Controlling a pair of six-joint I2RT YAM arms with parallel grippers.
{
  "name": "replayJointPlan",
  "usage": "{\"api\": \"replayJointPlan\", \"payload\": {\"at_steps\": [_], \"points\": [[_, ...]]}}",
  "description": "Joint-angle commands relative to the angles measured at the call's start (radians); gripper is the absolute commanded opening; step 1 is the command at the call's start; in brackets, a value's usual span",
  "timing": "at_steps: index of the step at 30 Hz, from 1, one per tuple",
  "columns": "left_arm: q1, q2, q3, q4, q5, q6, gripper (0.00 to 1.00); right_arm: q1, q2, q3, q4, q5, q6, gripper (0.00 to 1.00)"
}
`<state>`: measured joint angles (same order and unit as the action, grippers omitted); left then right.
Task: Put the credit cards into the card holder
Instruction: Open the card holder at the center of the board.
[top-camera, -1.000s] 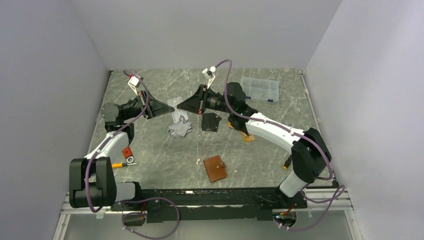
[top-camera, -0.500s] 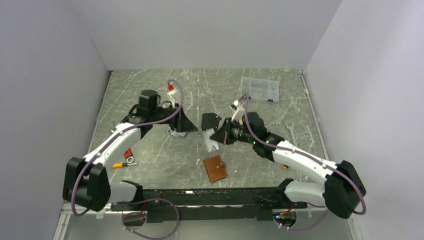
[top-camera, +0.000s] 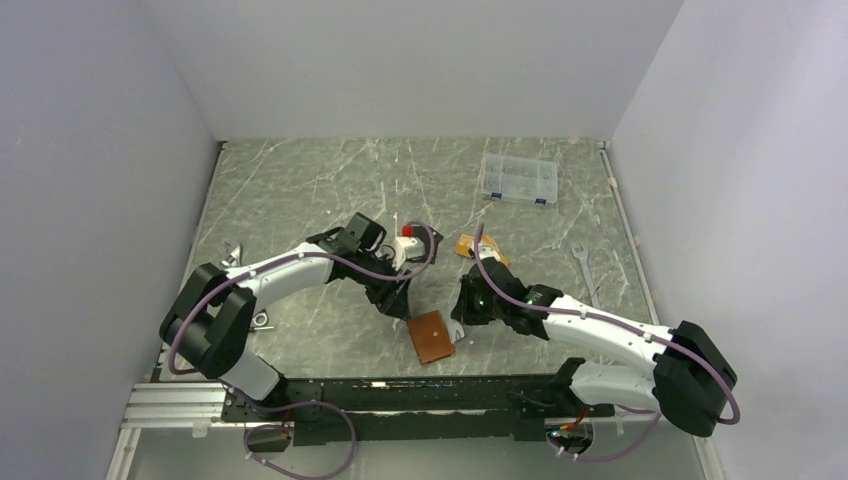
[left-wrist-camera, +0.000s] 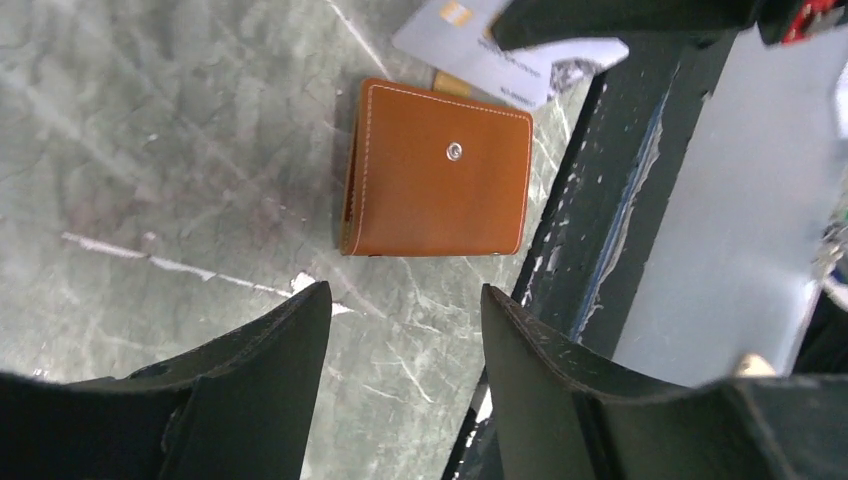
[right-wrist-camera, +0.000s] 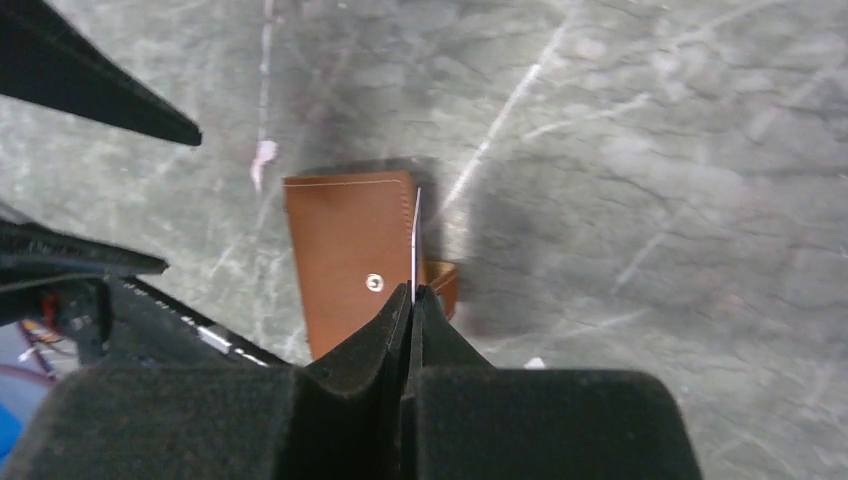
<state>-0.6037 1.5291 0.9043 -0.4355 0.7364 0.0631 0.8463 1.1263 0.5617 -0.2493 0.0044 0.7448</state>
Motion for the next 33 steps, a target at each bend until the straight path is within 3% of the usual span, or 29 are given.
{"api": "replayJointPlan", "payload": {"at_steps": [1,12,13,15,16,19,23,30,31,33], "points": [[-0.078,0.026,0.046,-0.008,-0.056,0.13,0.62,0.009,-0.009,0.042,-0.104,0.117,0.018,0.0],[-0.16,0.115,0.115,0.022,-0.207,0.225,0.65,0.024,-0.003,-0.01,-0.07,0.111,0.04,0.0],[-0.163,0.122,0.12,0.024,-0.211,0.239,0.76,0.023,-0.002,-0.016,-0.063,0.109,0.041,0.0],[-0.171,0.14,0.137,0.009,-0.213,0.274,0.83,0.026,0.002,-0.029,-0.048,0.106,0.046,0.0],[-0.176,0.151,0.145,-0.007,-0.204,0.301,0.95,0.026,0.005,-0.035,-0.044,0.106,0.048,0.0],[-0.195,0.199,0.186,-0.075,-0.19,0.373,0.97,0.029,0.013,-0.05,-0.037,0.109,0.052,0.0],[-0.197,0.251,0.225,-0.139,-0.14,0.435,0.91,0.029,0.008,-0.066,-0.029,0.11,0.057,0.0],[-0.2,0.301,0.258,-0.176,-0.09,0.493,0.68,0.033,-0.002,-0.095,-0.02,0.11,0.08,0.0],[-0.199,0.302,0.259,-0.172,-0.085,0.499,0.63,0.033,-0.007,-0.102,-0.019,0.111,0.085,0.0],[-0.2,0.306,0.266,-0.174,-0.068,0.514,0.4,0.034,-0.016,-0.118,-0.015,0.112,0.097,0.0]]}}
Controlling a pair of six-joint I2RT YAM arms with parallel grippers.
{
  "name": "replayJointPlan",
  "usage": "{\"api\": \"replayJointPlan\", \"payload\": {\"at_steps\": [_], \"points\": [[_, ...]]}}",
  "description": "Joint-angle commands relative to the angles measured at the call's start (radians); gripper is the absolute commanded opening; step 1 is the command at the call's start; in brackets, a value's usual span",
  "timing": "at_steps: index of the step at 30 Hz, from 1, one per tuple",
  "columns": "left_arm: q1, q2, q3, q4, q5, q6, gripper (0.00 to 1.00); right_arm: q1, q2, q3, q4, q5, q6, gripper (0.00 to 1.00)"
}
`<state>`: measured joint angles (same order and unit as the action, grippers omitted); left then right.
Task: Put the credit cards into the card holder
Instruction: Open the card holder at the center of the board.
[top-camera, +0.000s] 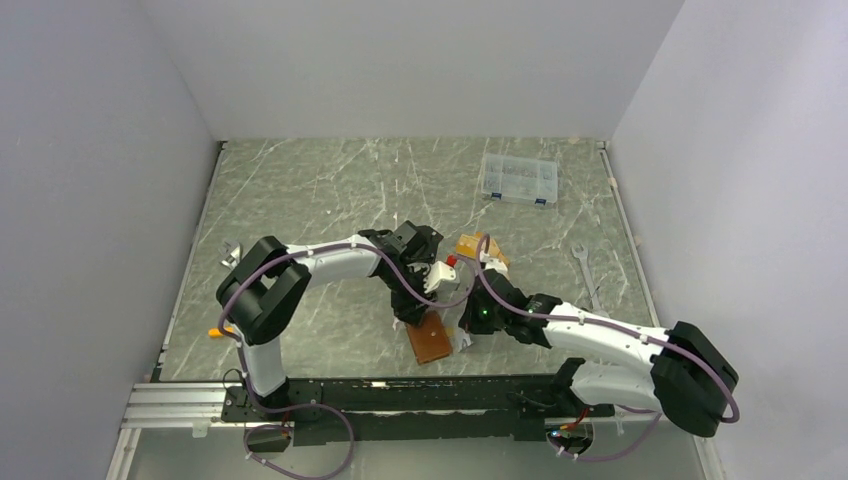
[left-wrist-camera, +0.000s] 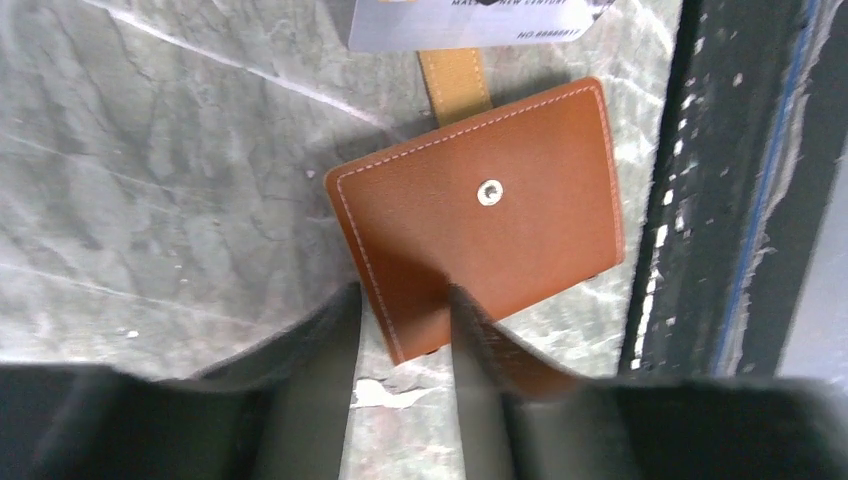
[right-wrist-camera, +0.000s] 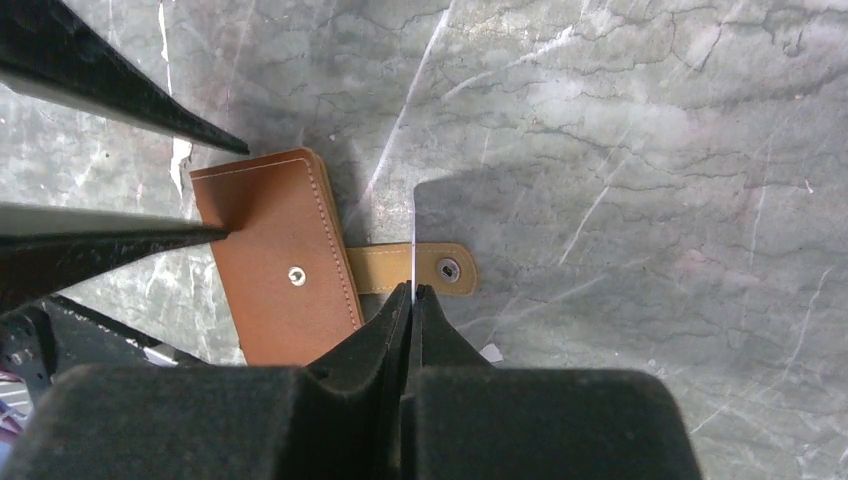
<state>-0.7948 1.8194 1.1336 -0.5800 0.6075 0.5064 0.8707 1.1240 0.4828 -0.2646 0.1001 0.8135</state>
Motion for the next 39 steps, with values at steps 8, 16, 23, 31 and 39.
{"api": "replayJointPlan", "payload": {"at_steps": [8,16,23,31,39], "points": [[-0.011,0.034,0.081,-0.009,0.003,0.1,0.0,0.01,-0.116,-0.12,-0.016,0.077,0.14,0.0],[-0.002,0.08,0.242,0.012,-0.049,0.095,0.0,0.013,-0.255,-0.208,0.007,0.139,0.247,0.0],[-0.002,0.105,0.303,-0.003,-0.059,0.073,0.16,0.01,-0.225,-0.201,0.038,0.176,0.257,0.0],[-0.027,-0.084,0.179,0.068,-0.189,-0.097,0.83,0.009,-0.18,-0.211,0.068,0.191,0.283,0.0],[-0.189,-0.189,-0.024,0.198,-0.403,-0.237,0.99,0.009,-0.199,-0.264,0.066,0.228,0.343,0.0]]}}
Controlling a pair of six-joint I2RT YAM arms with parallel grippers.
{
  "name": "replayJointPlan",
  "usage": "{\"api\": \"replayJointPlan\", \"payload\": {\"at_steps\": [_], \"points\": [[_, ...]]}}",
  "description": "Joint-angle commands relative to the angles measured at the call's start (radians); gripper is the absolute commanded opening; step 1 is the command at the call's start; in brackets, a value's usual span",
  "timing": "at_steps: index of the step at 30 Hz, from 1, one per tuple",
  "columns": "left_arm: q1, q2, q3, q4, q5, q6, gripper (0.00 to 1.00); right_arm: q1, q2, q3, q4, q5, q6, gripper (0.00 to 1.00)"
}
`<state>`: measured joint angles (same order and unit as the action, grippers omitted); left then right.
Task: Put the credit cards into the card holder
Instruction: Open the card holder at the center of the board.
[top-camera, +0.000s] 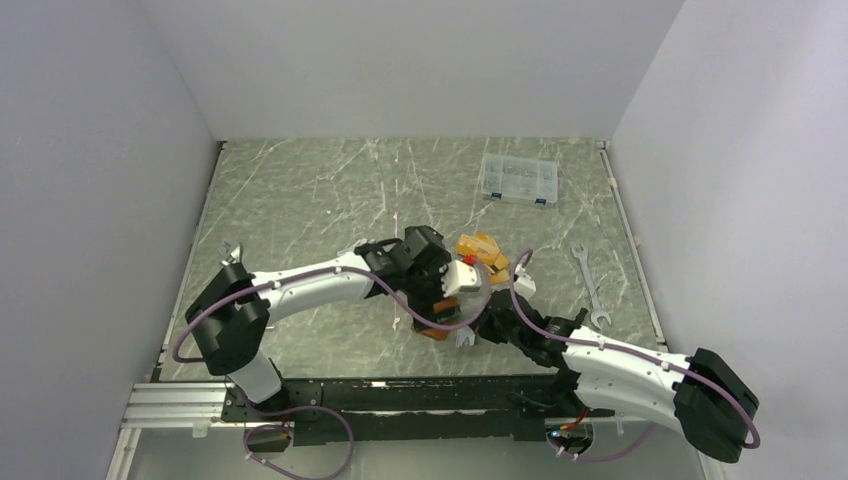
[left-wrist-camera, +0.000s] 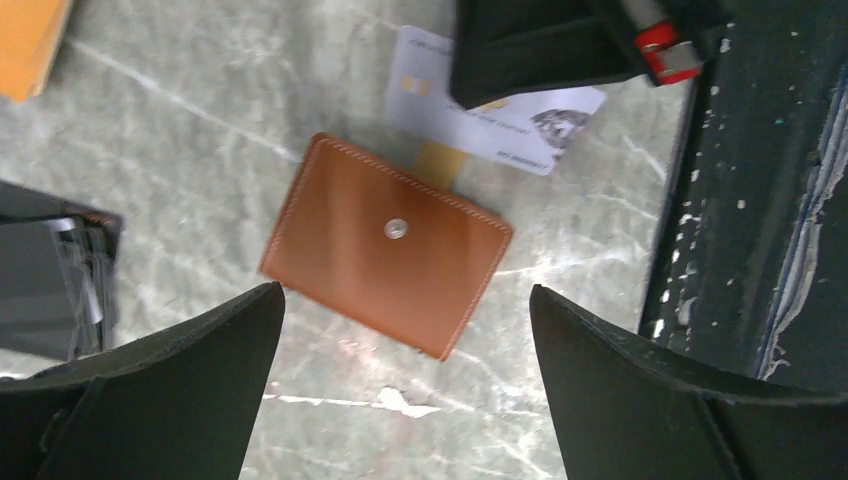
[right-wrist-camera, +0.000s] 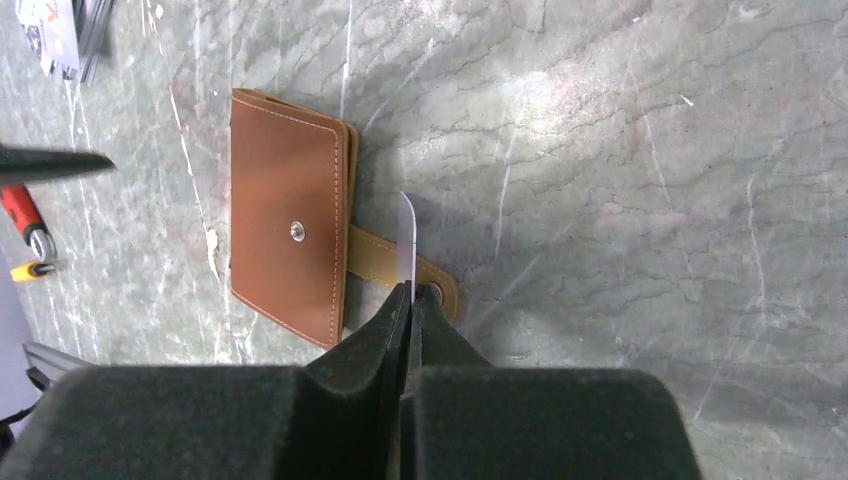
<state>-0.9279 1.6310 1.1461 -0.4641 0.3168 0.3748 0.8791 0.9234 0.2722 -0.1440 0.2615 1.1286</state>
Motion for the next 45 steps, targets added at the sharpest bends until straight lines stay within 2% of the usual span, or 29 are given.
{"api": "replayJointPlan", "payload": {"at_steps": [1,12,22,35,39,45], "points": [[-0.064,0.013,-0.04,0.099,-0.126,-0.127,0.99,0.001,-0.004,-0.066,-0.053,0.069,0.035,0.0],[-0.139,0.19,0.075,0.1,-0.253,-0.157,0.99,0.001,-0.134,-0.12,-0.116,0.097,0.082,0.0],[-0.197,0.186,0.083,0.117,-0.258,-0.168,0.99,0.001,-0.11,-0.135,-0.079,0.08,0.074,0.0],[-0.196,0.277,0.058,0.177,-0.421,-0.104,0.99,0.002,-0.141,-0.146,-0.106,0.089,0.103,0.0],[-0.166,0.251,0.045,0.152,-0.387,-0.112,0.99,0.001,-0.142,-0.145,-0.117,0.093,0.109,0.0],[-0.137,0.146,0.018,0.149,-0.346,-0.104,0.76,0.001,-0.114,-0.139,-0.113,0.095,0.116,0.0]]}}
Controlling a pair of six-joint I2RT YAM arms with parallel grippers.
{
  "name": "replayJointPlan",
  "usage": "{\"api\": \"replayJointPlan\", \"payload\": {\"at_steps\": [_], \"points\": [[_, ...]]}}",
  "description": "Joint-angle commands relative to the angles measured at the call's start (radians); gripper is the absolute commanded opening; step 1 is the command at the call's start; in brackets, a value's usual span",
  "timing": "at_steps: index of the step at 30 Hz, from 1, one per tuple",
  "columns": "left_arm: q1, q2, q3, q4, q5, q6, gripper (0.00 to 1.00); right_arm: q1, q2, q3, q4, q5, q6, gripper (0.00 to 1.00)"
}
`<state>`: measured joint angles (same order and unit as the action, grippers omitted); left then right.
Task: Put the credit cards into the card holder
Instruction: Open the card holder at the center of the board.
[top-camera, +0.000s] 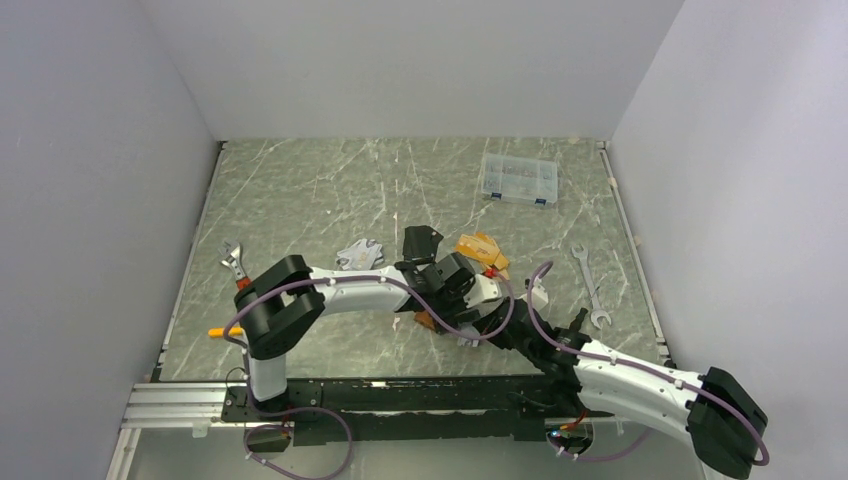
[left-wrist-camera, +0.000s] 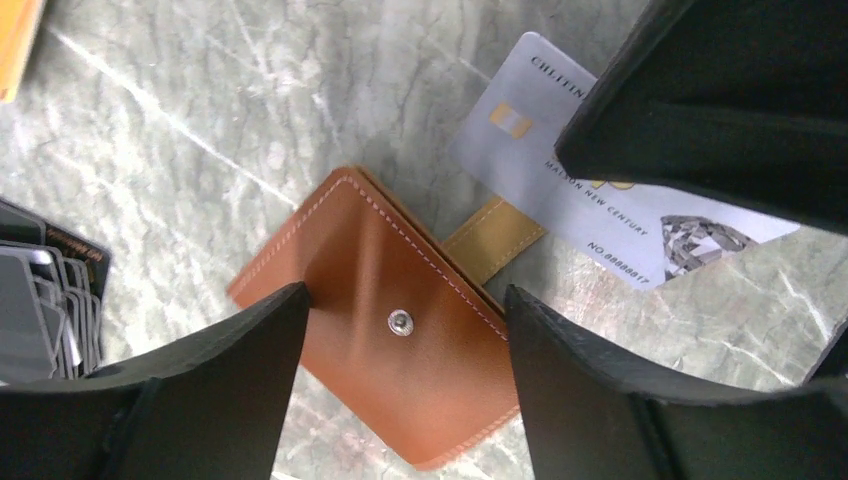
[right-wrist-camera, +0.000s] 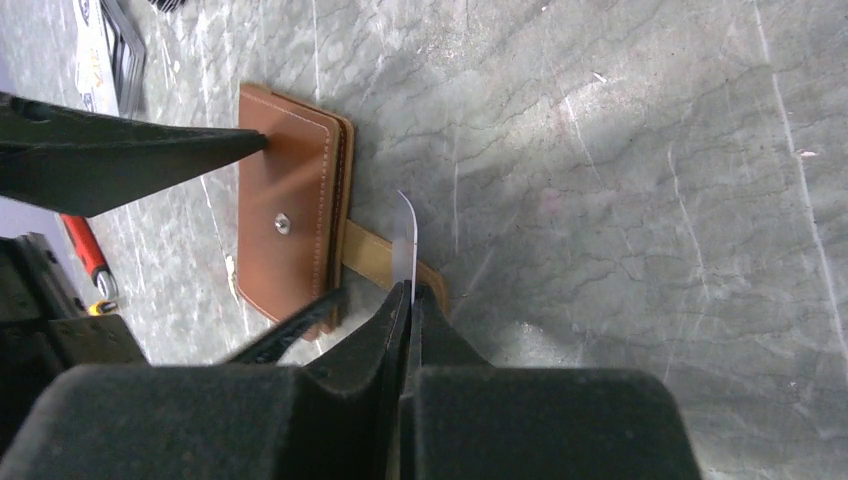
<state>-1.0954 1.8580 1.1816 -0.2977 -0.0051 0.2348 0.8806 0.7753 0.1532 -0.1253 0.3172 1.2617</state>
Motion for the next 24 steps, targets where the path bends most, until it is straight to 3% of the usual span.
{"api": "replayJointPlan", "payload": {"at_steps": [1,5,14,17,24], "points": [[0.031,-0.088,-0.016,-0.02,-0.031,0.042,0.73,0.0,0.04,-0.018,-0.129,0.037,-0.017,0.0],[0.031,-0.109,-0.018,-0.017,-0.073,0.071,0.69,0.0,0.057,-0.013,-0.132,0.038,-0.012,0.0],[0.062,-0.136,-0.006,-0.02,-0.14,0.118,0.7,0.0,0.076,-0.003,-0.142,0.036,-0.015,0.0],[0.096,-0.145,0.026,-0.052,-0.186,0.095,0.65,0.0,0.072,-0.004,-0.147,0.035,-0.015,0.0],[0.152,-0.186,0.019,-0.074,-0.145,0.081,0.6,0.0,0.063,0.0,-0.154,0.037,-0.024,0.0]]}}
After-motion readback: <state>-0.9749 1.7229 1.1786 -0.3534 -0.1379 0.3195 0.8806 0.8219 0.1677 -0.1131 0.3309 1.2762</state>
